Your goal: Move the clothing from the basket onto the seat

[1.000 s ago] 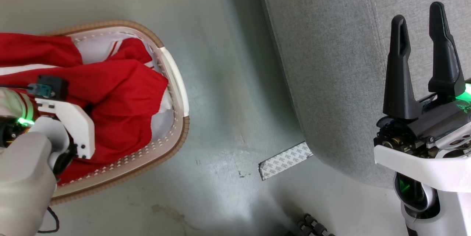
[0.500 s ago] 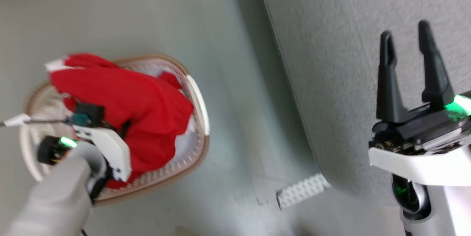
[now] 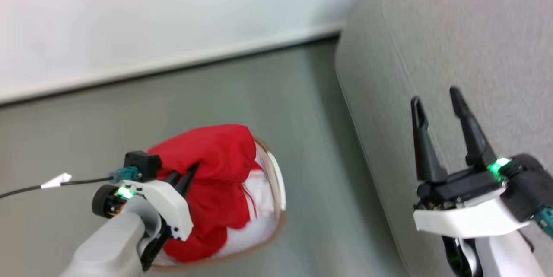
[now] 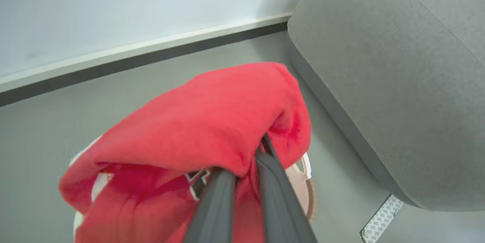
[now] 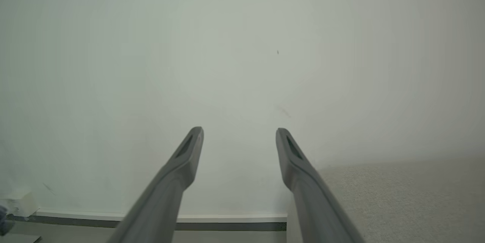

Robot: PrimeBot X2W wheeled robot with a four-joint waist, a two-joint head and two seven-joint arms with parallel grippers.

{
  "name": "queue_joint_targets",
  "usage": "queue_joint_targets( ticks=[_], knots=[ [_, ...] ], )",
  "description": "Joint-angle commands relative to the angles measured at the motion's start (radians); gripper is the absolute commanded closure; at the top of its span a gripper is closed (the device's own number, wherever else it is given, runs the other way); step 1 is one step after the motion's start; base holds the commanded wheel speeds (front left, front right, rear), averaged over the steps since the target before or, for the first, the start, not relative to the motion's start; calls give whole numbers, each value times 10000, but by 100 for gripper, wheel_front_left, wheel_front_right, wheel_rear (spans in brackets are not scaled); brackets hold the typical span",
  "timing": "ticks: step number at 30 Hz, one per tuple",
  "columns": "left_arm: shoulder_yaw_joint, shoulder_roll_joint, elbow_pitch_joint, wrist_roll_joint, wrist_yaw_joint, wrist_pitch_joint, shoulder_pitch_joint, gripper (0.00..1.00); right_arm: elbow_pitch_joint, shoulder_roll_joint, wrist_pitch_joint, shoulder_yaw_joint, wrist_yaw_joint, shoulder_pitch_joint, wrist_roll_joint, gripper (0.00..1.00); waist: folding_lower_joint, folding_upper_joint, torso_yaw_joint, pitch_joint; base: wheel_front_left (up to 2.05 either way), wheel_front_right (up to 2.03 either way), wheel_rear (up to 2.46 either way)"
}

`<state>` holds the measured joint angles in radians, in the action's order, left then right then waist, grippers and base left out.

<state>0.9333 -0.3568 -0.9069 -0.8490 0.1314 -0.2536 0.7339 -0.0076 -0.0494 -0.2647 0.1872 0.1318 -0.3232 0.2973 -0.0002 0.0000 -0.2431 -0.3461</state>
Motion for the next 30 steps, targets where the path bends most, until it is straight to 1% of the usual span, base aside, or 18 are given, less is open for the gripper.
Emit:
queue_joint_targets(
  ticks=[1,5,6,12,18,25,30],
  knots=[
    [-140,48,255,-131,-19,-99,-243,100,172,-21,4,-5,-21,321,-89,0,2,0,691,1306,0,0,0],
    [-551,101,1053,259,-125,-106,-390,100,414,-20,4,-6,-21,713,-117,0,2,0,940,2017,0,0,0],
    [-551,101,1053,259,-125,-106,-390,100,414,-20,4,-6,-21,713,-117,0,2,0,940,2017,0,0,0],
    [-1476,12,2838,1001,-530,-106,-795,100,711,-21,4,199,-21,1206,-3,0,2,0,1170,2860,0,0,0],
    [-1958,-97,4341,1531,-805,-108,-1053,100,871,-71,4,494,-21,1518,146,0,2,0,1282,3305,0,0,0],
    [-1913,-177,4992,1606,-998,-78,-1198,100,884,-272,4,962,-21,1448,249,0,2,0,1312,3343,0,0,0],
    [-1837,-172,5106,1593,-1035,-70,-1296,100,1084,-484,4,1685,-21,1185,42,0,2,0,1307,3300,0,0,0]
  ],
)
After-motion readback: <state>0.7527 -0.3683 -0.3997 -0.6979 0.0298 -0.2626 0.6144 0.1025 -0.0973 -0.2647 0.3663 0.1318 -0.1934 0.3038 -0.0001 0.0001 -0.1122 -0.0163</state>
